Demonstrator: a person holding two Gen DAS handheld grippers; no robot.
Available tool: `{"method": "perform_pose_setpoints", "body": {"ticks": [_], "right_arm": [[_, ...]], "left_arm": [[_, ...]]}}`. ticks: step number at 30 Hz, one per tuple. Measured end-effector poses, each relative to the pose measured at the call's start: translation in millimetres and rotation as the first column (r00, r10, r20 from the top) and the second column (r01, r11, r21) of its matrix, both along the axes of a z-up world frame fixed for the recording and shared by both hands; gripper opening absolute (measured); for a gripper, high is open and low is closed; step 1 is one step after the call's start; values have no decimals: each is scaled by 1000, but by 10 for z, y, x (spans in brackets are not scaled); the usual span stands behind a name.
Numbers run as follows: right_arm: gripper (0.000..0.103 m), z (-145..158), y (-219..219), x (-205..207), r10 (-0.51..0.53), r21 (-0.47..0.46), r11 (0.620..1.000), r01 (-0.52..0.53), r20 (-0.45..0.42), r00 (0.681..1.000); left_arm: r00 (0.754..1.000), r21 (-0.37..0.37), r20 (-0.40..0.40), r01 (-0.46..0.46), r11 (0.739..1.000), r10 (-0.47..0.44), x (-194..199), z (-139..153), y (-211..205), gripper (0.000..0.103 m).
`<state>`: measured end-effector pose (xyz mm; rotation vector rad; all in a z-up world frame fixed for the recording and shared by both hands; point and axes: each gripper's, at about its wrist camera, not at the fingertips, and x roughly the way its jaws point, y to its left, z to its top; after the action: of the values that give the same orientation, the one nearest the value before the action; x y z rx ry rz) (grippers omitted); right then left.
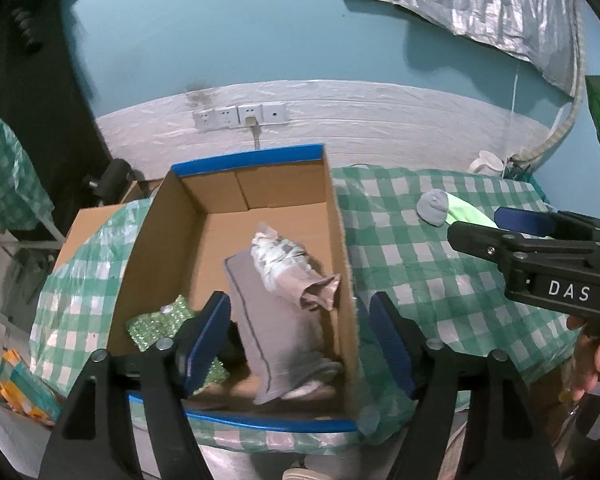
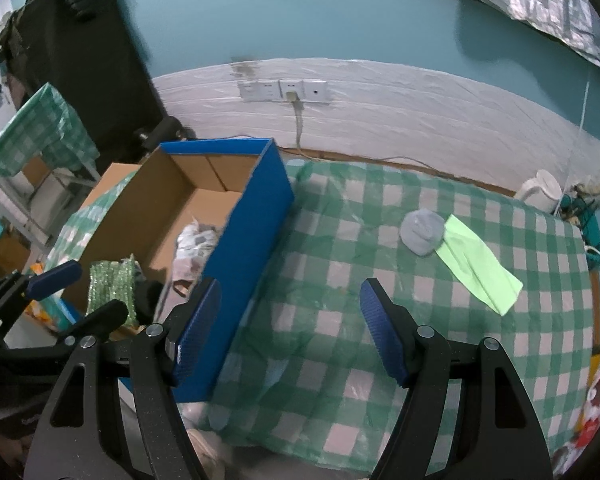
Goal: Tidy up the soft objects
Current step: 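Move both tools back toward the grey beanie and lime-green cloth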
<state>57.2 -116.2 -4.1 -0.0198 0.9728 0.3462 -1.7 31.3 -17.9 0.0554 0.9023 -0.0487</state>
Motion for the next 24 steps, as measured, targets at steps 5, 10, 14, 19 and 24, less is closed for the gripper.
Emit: {"method": "perform_pose_setpoints", "body": {"ticks": [5,10,14,19,24], "right_arm": [[73,-16,-154,-34,-21,6,1000,21,-2,1000],[73,-37,-294,-68,-38,1,999,38,-1,999],[73,-49,-408,-97,-53,2,999,53,-3,999],[73,-65,-584,-134,-82,-4,997,82,-1,997],[73,-119,-764,-155,-115,-25,993,115,-3,993]], "left_arm": [[999,20,0,34,999,-34,-14,2,-191,74],[998,39,-4,59,997,-59,-13,-6,-355,75],[998,44,-8,70,997,-69,7,-5,-451,75],[996,53,-19,84,995,-83,29,-42,-575,75],[994,73,-32,106,992,-104,40,-88,-708,76]]}}
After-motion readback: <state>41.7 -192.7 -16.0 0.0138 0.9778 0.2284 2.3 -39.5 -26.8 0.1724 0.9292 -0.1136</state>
